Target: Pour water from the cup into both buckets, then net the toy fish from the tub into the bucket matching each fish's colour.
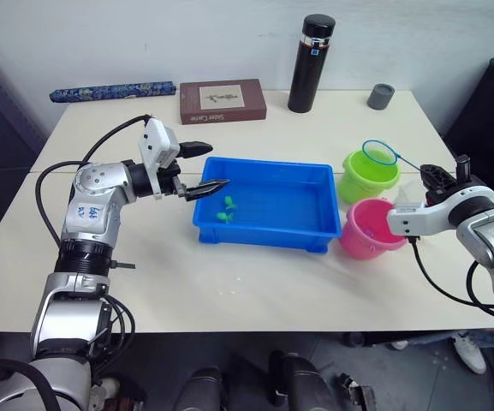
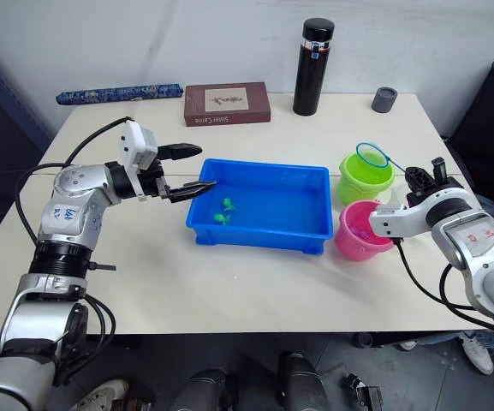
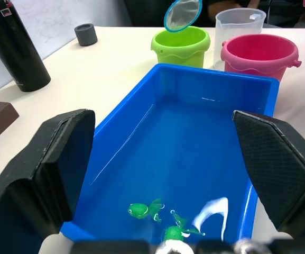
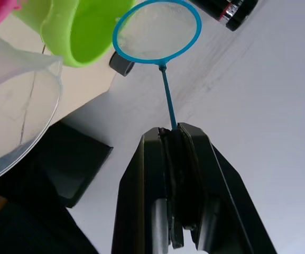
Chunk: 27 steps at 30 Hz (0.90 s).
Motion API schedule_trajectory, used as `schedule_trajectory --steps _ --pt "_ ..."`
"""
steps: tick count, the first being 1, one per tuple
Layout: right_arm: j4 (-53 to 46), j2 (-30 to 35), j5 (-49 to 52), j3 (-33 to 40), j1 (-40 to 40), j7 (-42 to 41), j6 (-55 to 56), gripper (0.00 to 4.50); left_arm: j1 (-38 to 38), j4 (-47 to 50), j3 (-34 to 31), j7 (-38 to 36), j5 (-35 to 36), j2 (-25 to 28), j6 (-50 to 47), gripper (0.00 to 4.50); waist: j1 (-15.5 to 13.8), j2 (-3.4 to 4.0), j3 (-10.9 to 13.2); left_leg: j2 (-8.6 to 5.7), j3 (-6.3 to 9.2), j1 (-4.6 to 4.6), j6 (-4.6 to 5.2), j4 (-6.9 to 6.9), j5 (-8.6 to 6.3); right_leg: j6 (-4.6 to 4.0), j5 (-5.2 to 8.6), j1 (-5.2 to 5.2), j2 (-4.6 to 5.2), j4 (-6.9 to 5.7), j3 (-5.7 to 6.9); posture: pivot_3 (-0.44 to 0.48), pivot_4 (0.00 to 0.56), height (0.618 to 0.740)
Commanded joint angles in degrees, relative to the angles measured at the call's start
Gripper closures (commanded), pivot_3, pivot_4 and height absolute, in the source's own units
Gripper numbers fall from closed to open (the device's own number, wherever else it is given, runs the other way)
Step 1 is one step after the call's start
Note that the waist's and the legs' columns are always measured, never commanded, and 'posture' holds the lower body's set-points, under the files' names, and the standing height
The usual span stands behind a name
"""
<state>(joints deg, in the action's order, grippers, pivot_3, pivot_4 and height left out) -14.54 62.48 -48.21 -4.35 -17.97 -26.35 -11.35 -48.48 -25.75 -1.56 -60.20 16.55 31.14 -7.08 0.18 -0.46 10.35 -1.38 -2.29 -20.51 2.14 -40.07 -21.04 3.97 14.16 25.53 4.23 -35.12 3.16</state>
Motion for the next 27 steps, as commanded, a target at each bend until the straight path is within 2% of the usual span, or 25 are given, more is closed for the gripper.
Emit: schedule_trajectory --steps 1,5,10,14,17,27 --pt "-4.9 -4.4 11.9 6.4 -5.2 -8.7 -5.0 4.5 0.9 3.0 -3.0 -0.9 2.3 2.7 -2.2 0.02 0.1 0.0 0.0 0.02 -0.02 0.04 -0.01 0.0 0.0 0.0 0.0 0.0 -0.02 -0.02 -0.02 0.0 0.15 0.74" --pt "-7.3 -9.2 27.5 8.5 -11.5 -21.4 -13.2 4.5 3.8 5.3 -4.8 -1.0 3.3 6.4 -6.5 0.02 0.0 0.0 0.0 0.08 0.0 0.08 -0.02 -0.01 0.0 0.0 0.0 0.0 -0.04 -0.09 -0.03 0.0 0.15 0.74" --pt "-7.5 -13.0 38.3 5.4 -17.2 -30.2 -27.4 4.5 9.1 9.7 -7.5 -1.4 4.9 10.1 -10.0 0.02 -0.2 0.0 0.0 0.04 0.07 0.05 0.03 -0.01 -0.02 -0.01 0.0 -0.03 0.07 -0.05 -0.01 0.0 0.15 0.74" --pt "-6.5 -14.4 41.3 -0.9 -19.8 -32.9 -35.1 4.5 13.1 12.6 -9.9 -0.8 6.2 12.1 -12.6 0.02 -0.1 0.0 0.0 0.01 0.15 0.01 0.08 0.0 -0.04 -0.02 0.01 -0.02 0.18 -0.04 0.01 0.0 0.15 0.74" --pt "-5.7 -17.7 42.7 -4.9 -22.4 -31.7 -40.9 4.5 16.2 14.9 -11.5 0.7 6.6 12.8 -13.4 0.02 0.0 0.0 0.0 0.0 0.16 0.01 0.09 0.01 -0.04 -0.02 0.01 0.0 0.2 -0.04 -0.01 0.0 0.15 0.74" --pt "1.6 -23.9 43.4 -13.6 -27.7 -26.9 -47.4 4.5 24.9 22.2 -15.2 3.6 9.7 13.7 -17.6 0.02 0.1 0.0 0.0 -0.03 0.16 -0.01 0.1 0.03 -0.05 -0.03 0.01 0.04 0.23 -0.03 -0.02 0.0 0.15 0.74"
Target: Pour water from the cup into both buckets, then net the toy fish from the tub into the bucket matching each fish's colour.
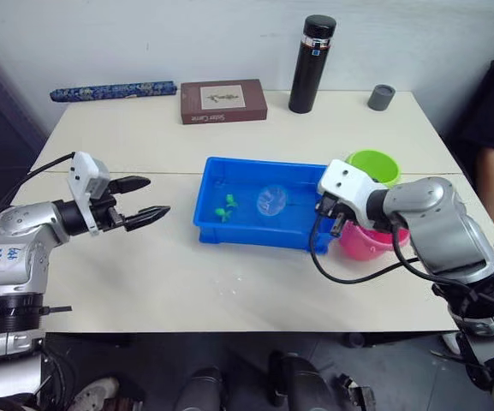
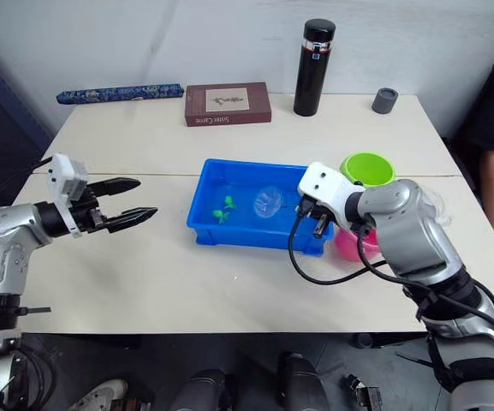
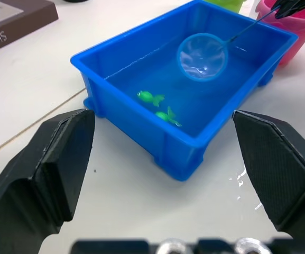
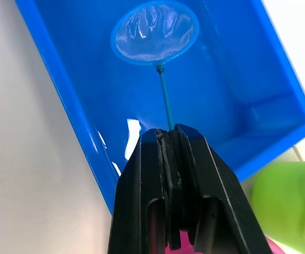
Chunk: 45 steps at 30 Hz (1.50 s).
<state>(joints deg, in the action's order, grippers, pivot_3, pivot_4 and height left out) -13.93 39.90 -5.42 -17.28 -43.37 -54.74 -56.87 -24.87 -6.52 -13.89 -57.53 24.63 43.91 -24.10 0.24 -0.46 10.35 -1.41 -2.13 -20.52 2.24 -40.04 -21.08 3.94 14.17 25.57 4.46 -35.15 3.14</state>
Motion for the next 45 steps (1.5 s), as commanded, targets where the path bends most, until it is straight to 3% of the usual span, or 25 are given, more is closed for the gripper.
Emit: schedule_trajectory --steps 1,9,16,31,45 --pt "1.8 -2.0 0.7 -1.4 -2.9 1.9 -2.9 4.5 2.0 3.5 -3.3 1.2 1.9 1.0 -0.8 0.02 0.0 0.0 0.0 0.0 0.0 0.0 0.0 0.0 0.0 0.0 0.0 0.01 0.0 -0.02 0.0 0.0 0.15 0.74" --pt "4.2 -5.7 2.4 -3.7 -5.4 4.8 -8.5 4.5 3.5 6.0 -3.8 2.6 2.7 0.9 -1.8 0.02 0.0 0.0 0.0 0.0 0.0 -0.01 0.0 0.01 0.0 -0.01 0.01 0.02 0.01 0.0 0.01 0.0 0.15 0.74" --pt "8.7 -12.7 3.7 -3.6 -7.7 10.5 -11.5 4.5 3.8 6.1 -3.7 3.5 2.4 1.4 -1.7 0.02 0.4 0.0 0.0 0.0 0.0 -0.01 0.0 0.05 0.0 -0.02 0.01 0.06 0.0 -0.03 0.01 0.0 0.15 0.74" --pt "19.0 -22.4 5.5 -1.8 -11.2 19.5 -6.5 4.5 5.6 9.2 -4.7 5.3 3.4 2.4 -2.5 0.02 1.5 0.0 0.0 -0.01 0.0 -0.01 0.0 0.13 0.0 -0.02 0.01 0.09 0.0 -0.01 0.01 0.0 0.15 0.74" --pt "23.0 -27.3 7.4 1.7 -11.9 22.3 -3.3 4.5 5.8 10.4 -5.0 5.9 3.4 2.2 -3.1 0.02 1.5 0.01 0.0 -0.01 0.0 -0.02 -0.01 0.19 0.0 -0.03 0.02 0.1 0.01 0.03 0.01 0.0 0.15 0.74"
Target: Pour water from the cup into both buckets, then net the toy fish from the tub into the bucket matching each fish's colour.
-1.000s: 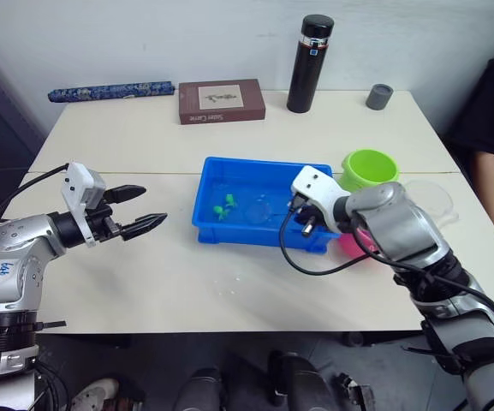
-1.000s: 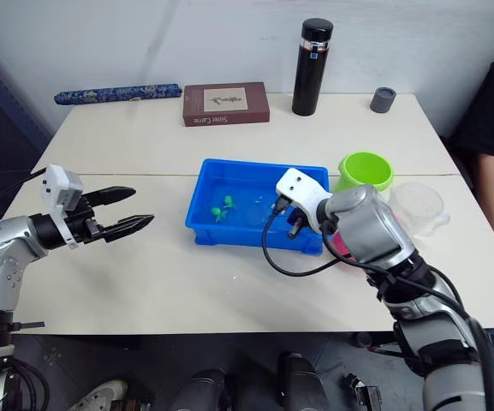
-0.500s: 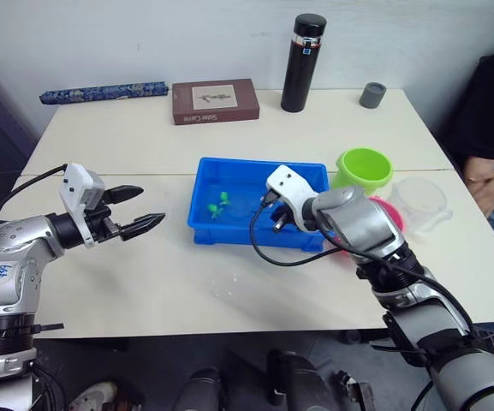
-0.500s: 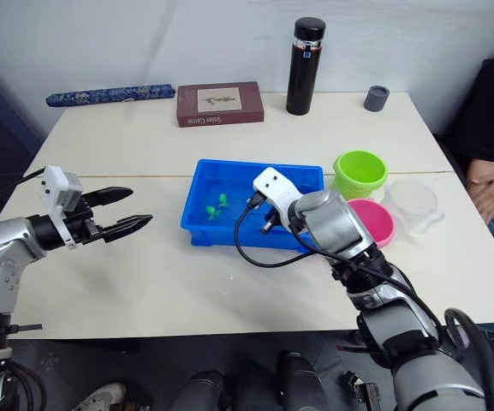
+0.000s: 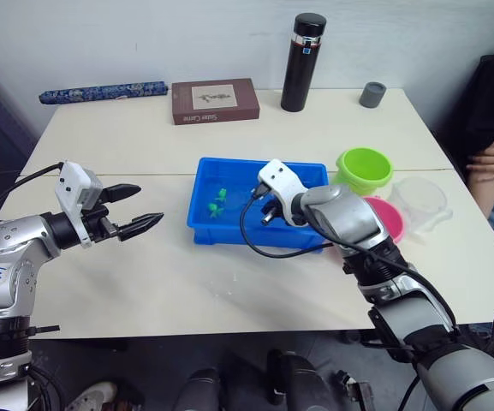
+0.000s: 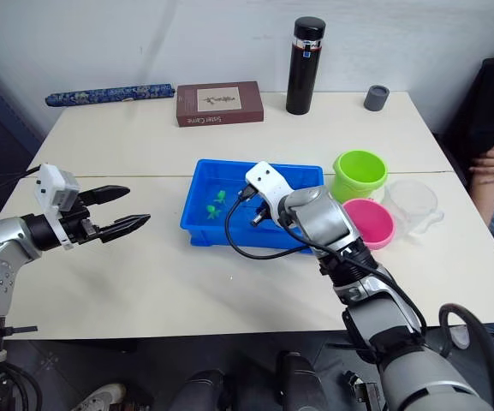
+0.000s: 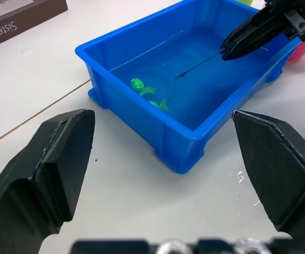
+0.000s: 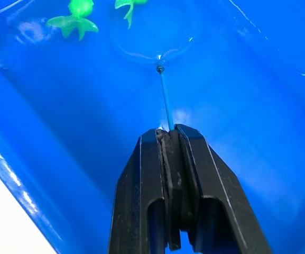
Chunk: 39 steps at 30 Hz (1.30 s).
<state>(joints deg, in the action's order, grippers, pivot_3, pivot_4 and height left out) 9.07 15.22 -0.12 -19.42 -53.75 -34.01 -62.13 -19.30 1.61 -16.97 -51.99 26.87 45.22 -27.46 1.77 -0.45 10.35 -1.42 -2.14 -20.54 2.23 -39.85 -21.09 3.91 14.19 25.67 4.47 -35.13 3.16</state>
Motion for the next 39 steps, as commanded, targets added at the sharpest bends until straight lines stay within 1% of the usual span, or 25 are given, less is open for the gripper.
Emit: schedule_trajectory --steps 1,5,9,21,23,26,29,33,39 --pt "0.2 -3.0 2.2 4.3 -1.7 1.8 2.4 4.5 0.3 2.3 -2.0 0.3 1.2 0.9 0.2 0.02 0.0 0.0 0.0 0.0 0.0 0.0 0.0 0.0 0.0 0.0 0.0 0.0 0.0 0.0 0.0 0.0 0.15 0.74" --pt "0.2 -3.9 3.6 7.0 -2.1 2.5 2.9 4.5 0.4 2.3 -2.0 0.2 1.3 1.0 0.2 0.02 0.0 0.01 0.0 0.0 -0.01 0.0 0.0 0.1 0.0 0.0 0.0 0.03 0.0 0.03 0.0 0.0 0.15 0.74" --pt "-1.6 -2.5 4.7 8.6 -2.1 2.0 2.6 4.5 -0.4 2.0 -1.5 0.0 1.2 0.9 0.3 0.02 0.0 0.01 0.0 0.0 0.0 0.0 0.0 0.12 0.0 0.0 0.0 0.03 0.0 0.04 0.0 0.0 0.15 0.74" --pt "-14.8 7.7 11.0 12.6 3.9 -1.8 -2.3 4.5 -5.5 -1.1 1.2 -2.2 0.5 0.1 2.0 0.02 -0.2 0.01 0.0 0.0 0.0 -0.05 0.0 0.15 0.0 0.0 0.0 0.03 0.01 0.13 0.0 0.0 0.15 0.74" --pt "-19.3 11.0 13.1 14.7 6.4 -3.3 -3.9 4.5 -7.1 -2.1 2.8 -2.9 0.1 -0.4 2.5 0.02 -0.2 0.01 0.0 0.0 0.01 -0.05 0.0 0.15 0.0 0.0 0.0 0.04 0.0 0.13 0.01 0.0 0.15 0.74" --pt "-23.8 14.0 15.9 17.3 8.9 -4.5 -5.0 4.5 -8.6 -3.3 4.5 -3.7 -0.2 -0.8 3.1 0.02 -0.3 0.01 0.0 0.0 0.01 -0.07 0.0 0.2 0.0 0.0 0.0 0.05 0.0 0.17 0.03 0.0 0.15 0.74" --pt "-28.0 17.9 18.4 20.3 12.7 -6.2 -5.5 4.5 -10.0 -4.1 6.5 -4.2 -0.4 -2.4 3.8 0.02 -0.4 0.01 0.0 -0.01 0.0 -0.07 0.01 0.2 0.0 0.0 0.0 0.04 0.01 0.19 0.02 0.0 0.15 0.74" --pt "-30.4 21.7 20.2 22.5 15.8 -6.4 -5.5 4.5 -12.1 -6.0 8.1 -4.7 -1.0 -3.8 5.0 0.02 -0.4 0.01 0.0 0.0 0.0 -0.07 0.01 0.19 0.0 0.0 0.0 0.04 0.0 0.19 0.03 0.0 0.15 0.74" --pt "-32.7 24.7 23.1 26.7 17.6 -5.7 -6.3 4.5 -15.9 -9.5 10.7 -5.9 -2.2 -6.0 6.9 0.02 -0.5 0.01 0.0 0.01 0.0 -0.07 0.01 0.19 0.01 0.0 0.0 0.04 -0.01 0.17 0.03 0.0 0.15 0.74"
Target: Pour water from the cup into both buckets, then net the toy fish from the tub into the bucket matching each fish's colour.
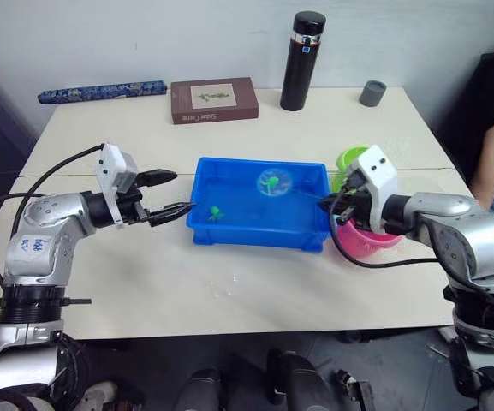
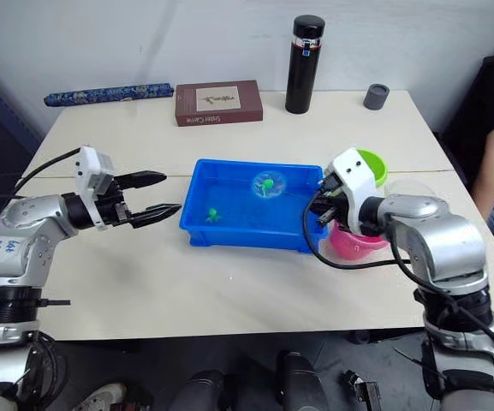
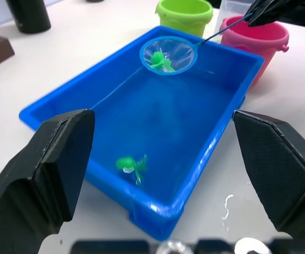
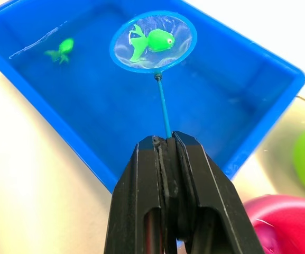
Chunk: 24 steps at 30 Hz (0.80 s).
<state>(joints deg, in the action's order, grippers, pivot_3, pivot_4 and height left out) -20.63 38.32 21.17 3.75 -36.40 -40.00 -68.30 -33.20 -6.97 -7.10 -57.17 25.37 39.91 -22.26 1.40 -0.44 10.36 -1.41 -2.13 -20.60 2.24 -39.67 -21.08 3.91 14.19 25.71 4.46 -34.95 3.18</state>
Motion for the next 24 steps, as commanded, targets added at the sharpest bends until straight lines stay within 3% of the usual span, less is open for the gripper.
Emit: schedule_trajectory --steps 1,12,18,24 --pt "-2.9 2.1 2.0 4.7 0.5 0.6 -0.2 4.5 -2.9 -1.6 1.4 -0.9 -1.0 -1.2 2.1 0.02 -0.2 0.0 0.0 0.0 0.0 0.0 0.0 -0.01 0.0 0.0 0.0 -0.01 0.0 0.0 0.0 0.0 0.15 0.74" --pt "6.3 9.6 -0.6 13.7 2.4 4.9 5.4 4.5 -8.1 -6.8 3.2 -3.0 -2.9 -2.0 3.8 0.02 -1.4 0.0 0.0 -0.02 -0.02 -0.01 0.01 -0.08 0.0 0.01 -0.01 -0.02 0.01 0.0 -0.01 0.0 0.15 0.74" --pt "17.1 12.1 -5.6 12.4 0.7 8.9 13.7 4.5 -8.3 -7.3 3.0 -3.4 -3.4 -2.2 4.3 0.02 -1.3 0.0 0.0 -0.02 -0.05 -0.01 0.01 -0.08 0.01 0.01 -0.01 -0.02 0.0 -0.02 -0.01 0.0 0.15 0.74" --pt "19.4 16.7 -13.0 6.3 3.2 9.2 22.8 4.5 -7.6 -6.8 2.7 -3.3 -3.3 -1.9 4.2 0.02 -1.3 0.01 0.0 -0.02 -0.06 -0.01 0.01 -0.08 0.01 0.01 -0.01 -0.01 0.0 -0.02 -0.01 0.0 0.15 0.74"
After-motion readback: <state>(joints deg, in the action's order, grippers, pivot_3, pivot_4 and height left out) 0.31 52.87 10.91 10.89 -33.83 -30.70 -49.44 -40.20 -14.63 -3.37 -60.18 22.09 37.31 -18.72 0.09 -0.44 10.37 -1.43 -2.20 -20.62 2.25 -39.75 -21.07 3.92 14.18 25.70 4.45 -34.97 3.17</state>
